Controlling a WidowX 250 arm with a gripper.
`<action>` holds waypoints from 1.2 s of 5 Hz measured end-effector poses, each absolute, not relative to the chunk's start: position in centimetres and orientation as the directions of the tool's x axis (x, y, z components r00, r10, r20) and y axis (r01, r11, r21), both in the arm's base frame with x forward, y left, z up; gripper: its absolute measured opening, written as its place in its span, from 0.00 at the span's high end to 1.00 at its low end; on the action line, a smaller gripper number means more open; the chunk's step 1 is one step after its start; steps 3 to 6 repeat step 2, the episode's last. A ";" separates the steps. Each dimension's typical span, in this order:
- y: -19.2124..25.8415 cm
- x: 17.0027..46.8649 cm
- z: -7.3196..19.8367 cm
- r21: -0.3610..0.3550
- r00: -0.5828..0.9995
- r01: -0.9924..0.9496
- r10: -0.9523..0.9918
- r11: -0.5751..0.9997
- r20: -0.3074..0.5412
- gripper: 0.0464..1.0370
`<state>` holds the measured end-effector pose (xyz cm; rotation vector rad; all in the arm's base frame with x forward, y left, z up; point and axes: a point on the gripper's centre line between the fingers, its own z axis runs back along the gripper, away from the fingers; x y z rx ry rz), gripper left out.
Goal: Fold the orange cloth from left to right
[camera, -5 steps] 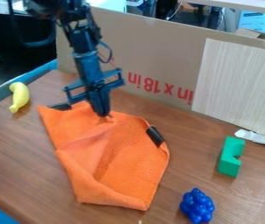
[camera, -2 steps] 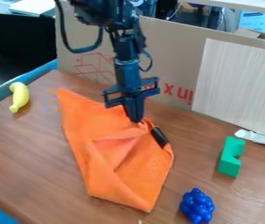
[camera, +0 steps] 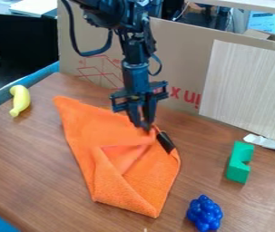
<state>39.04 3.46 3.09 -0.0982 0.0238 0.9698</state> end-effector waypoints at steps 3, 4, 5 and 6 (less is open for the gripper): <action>2.1 38.0 6.4 -0.137 0.691 -0.716 0.723 0.685 0.001 0.05; 2.1 38.0 6.4 -0.137 0.691 -0.716 0.723 0.685 0.001 0.05; 2.1 38.0 6.4 -0.137 0.691 -0.716 0.723 0.685 0.001 0.05; 2.1 38.0 6.4 -0.137 0.691 -0.716 0.723 0.685 0.001 0.05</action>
